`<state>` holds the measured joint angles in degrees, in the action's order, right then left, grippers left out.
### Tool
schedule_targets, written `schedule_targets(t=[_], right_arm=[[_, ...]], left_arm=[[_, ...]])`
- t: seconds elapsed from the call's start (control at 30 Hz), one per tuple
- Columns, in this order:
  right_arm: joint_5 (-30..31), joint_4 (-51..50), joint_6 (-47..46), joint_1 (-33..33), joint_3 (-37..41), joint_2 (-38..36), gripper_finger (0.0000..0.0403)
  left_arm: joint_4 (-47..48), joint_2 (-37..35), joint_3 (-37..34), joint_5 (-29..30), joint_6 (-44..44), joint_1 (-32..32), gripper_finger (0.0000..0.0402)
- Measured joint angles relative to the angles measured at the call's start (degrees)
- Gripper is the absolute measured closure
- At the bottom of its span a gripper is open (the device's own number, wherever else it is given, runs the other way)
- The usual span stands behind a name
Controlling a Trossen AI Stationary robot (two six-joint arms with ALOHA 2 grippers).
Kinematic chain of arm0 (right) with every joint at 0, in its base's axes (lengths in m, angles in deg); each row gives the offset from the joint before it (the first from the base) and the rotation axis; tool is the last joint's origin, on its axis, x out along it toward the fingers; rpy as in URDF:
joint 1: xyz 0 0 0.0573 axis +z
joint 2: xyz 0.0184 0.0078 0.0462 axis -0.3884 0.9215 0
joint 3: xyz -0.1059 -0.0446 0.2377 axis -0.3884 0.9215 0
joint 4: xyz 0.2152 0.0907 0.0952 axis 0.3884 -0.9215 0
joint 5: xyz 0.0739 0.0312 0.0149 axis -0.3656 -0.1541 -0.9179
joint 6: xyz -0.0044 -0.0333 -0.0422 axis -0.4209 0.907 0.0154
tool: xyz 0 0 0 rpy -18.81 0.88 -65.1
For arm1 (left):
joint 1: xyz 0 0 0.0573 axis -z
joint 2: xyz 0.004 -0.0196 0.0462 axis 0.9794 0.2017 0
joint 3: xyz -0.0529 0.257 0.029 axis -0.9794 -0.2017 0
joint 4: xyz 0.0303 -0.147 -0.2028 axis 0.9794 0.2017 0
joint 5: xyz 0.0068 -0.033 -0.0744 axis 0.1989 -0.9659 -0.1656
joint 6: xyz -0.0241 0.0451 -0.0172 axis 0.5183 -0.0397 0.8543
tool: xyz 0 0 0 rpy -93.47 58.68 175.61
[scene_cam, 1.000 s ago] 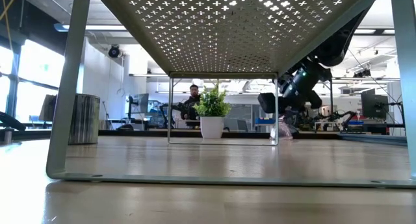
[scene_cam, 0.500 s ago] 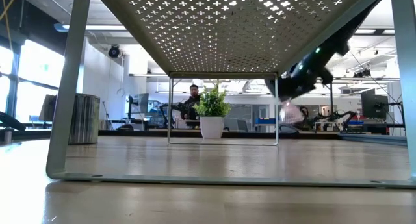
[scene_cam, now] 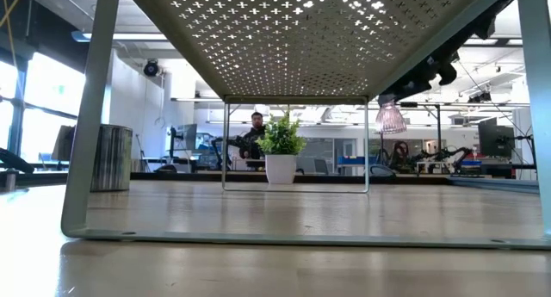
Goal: Pick & Place candle stick holders
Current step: Put the pink transparent candle holder on the shelf
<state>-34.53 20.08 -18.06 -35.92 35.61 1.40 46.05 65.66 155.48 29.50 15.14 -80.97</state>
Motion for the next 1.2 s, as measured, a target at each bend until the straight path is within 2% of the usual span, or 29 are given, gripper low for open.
schedule_targets(t=[0.4, 0.5, 0.77, 1.0, 1.2], right_arm=[[2.8, -0.2, 1.7, 1.7, 0.0, -0.5, 0.0281], [4.3, -0.1, 2.4, 2.8, 0.0, -0.9, 0.0281], [7.9, -0.1, 5.6, 7.9, -0.1, -9.9, 0.0281], [8.9, -0.1, 8.1, 15.1, -0.1, -18.8, 0.0281], [9.0, 0.6, 10.1, 20.9, -0.1, -21.9, 0.0281]], left_arm=[[-12.3, 1.3, 0.0, 0.0, 0.3, 0.0, 0.0181], [-12.9, 1.8, 0.0, 0.0, 0.3, 0.0, 0.0181], [-14.1, 3.1, 0.0, -1.2, 0.2, 0.2, 0.0181], [-17.7, 3.2, 0.0, -1.3, -2.4, 4.6, 0.0181], [-17.5, 3.2, 0.0, 5.4, -2.0, 11.9, 0.0181]])
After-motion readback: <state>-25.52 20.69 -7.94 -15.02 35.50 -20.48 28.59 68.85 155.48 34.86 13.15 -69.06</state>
